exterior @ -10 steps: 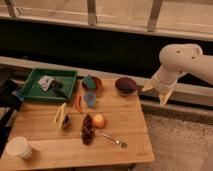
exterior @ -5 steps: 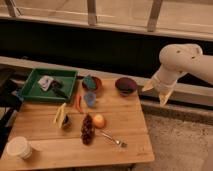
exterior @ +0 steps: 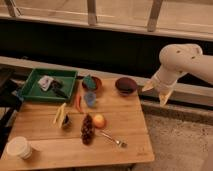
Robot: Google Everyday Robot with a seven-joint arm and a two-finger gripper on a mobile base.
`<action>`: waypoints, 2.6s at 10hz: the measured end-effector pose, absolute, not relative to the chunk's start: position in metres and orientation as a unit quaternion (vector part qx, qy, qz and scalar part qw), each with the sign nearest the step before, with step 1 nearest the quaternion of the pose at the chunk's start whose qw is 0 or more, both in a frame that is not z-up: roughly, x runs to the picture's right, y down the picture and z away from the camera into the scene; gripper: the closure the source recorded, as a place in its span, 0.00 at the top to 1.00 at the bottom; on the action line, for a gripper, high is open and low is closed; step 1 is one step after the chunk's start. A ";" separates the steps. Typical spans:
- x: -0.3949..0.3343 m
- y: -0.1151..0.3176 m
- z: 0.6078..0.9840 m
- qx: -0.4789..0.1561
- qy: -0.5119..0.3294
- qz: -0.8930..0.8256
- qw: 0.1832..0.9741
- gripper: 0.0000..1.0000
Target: Place eraser in table surface
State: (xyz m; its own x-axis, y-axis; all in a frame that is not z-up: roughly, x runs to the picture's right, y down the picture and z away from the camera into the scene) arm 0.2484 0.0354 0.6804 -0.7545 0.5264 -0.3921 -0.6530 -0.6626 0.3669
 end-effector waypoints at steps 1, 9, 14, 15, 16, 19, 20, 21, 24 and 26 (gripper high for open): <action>0.248 0.035 0.680 -0.127 0.249 0.903 0.327 0.70; 0.251 0.033 0.679 -0.118 0.250 0.904 0.327 0.70; 0.189 -0.015 0.709 -0.115 0.217 0.897 0.367 0.70; 0.168 -0.025 0.718 -0.118 0.208 0.896 0.375 0.70; 0.149 -0.037 0.728 -0.120 0.193 0.897 0.378 0.70; 0.126 -0.051 0.739 -0.120 0.178 0.899 0.382 0.70; 0.129 -0.051 0.739 -0.118 0.179 0.900 0.380 0.70; 0.129 -0.051 0.739 -0.118 0.179 0.899 0.382 0.70; 0.132 -0.053 0.759 -0.121 0.186 0.904 0.364 0.70; 0.139 -0.055 0.794 -0.125 0.192 0.909 0.349 0.70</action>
State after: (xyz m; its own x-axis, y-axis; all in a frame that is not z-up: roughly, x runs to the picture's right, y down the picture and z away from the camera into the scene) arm 0.1392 -0.0552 0.7942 -0.7251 0.5863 -0.3612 -0.6822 -0.6830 0.2609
